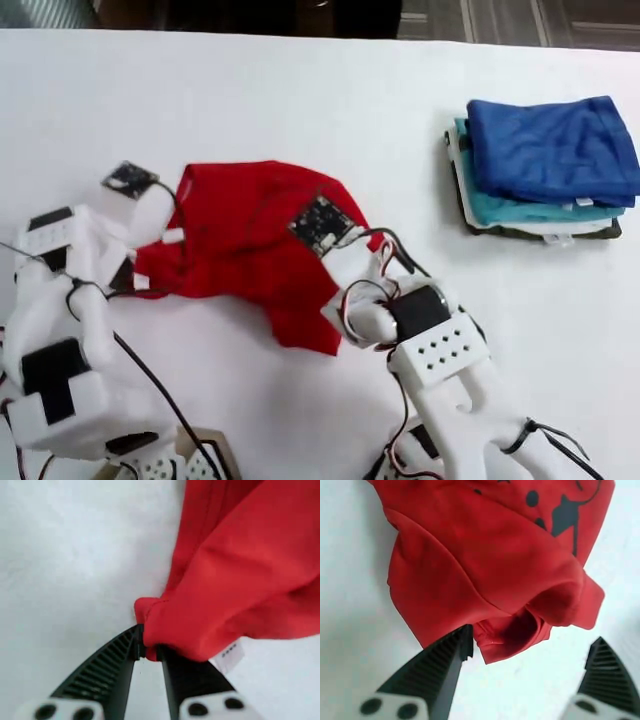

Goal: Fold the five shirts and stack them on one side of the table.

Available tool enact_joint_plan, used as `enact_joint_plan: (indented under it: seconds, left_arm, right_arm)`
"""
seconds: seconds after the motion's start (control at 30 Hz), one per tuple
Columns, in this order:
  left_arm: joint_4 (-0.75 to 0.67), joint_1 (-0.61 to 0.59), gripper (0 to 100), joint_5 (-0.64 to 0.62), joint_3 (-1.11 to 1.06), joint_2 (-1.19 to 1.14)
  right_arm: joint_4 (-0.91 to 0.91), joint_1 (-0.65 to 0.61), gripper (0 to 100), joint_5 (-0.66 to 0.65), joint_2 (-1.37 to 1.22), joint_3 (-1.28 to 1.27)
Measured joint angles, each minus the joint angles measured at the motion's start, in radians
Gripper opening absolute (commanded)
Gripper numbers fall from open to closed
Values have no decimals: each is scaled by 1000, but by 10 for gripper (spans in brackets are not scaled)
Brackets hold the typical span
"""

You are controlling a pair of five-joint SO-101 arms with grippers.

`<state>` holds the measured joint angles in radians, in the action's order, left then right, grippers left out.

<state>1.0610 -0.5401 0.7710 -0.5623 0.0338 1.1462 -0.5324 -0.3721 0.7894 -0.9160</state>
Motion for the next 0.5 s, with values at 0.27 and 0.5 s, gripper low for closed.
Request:
enact_joint_plan:
  seconds: [0.27,0.5]
  left_arm:
    - [176,0,29,-143,54,287]
    - [178,0,28,-169,54,371]
  right_arm:
    - [0,-78,357,15,-86,0]
    - [-135,-170,357,124,-361,9]
